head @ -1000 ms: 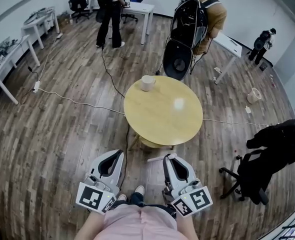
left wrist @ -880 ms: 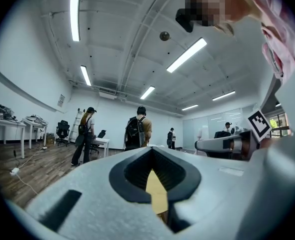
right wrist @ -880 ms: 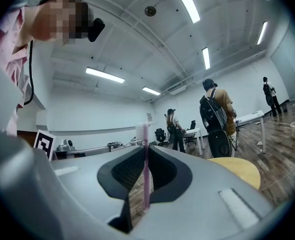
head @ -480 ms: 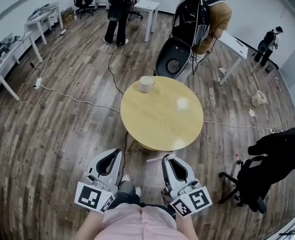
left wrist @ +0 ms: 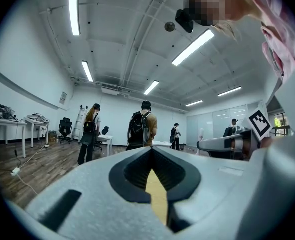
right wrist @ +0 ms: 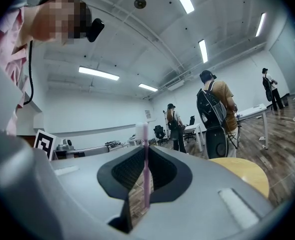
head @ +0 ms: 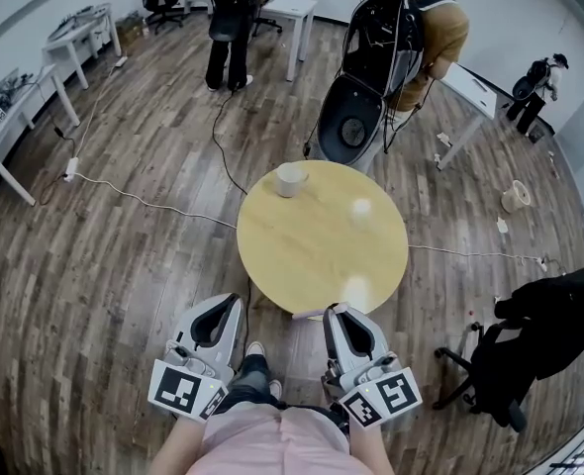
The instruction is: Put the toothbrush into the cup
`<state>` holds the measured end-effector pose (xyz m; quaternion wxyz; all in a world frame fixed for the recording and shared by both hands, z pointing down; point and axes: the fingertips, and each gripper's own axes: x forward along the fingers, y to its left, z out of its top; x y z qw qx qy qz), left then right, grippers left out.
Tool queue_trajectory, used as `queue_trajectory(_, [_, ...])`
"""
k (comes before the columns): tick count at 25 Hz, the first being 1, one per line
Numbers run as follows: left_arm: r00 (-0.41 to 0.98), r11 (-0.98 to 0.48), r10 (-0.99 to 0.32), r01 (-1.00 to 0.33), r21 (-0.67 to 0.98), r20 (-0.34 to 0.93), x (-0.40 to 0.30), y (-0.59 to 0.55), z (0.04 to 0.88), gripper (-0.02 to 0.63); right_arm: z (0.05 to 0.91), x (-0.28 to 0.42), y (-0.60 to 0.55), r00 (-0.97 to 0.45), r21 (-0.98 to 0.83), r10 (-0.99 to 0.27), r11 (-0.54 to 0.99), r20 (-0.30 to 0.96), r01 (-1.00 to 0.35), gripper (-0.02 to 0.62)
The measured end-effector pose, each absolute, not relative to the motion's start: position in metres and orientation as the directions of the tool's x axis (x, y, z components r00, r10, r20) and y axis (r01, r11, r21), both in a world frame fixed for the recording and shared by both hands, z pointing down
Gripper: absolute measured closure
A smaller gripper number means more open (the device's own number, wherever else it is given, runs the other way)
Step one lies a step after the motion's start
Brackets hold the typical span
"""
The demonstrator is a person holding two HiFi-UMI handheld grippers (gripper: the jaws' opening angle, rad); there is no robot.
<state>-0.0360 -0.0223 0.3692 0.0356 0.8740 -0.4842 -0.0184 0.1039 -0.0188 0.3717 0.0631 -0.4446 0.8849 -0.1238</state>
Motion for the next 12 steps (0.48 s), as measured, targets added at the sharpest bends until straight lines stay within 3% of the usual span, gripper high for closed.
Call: queue_trajectory(12, [0.569,-0.567,-0.823,-0.82,0.072,-0.001,-0.053,-0.099,0.368,0.606,0.369,0.077,-0.086,-0.579,-0.273,-0.815,0.559,-0.008,-0.783,0.566])
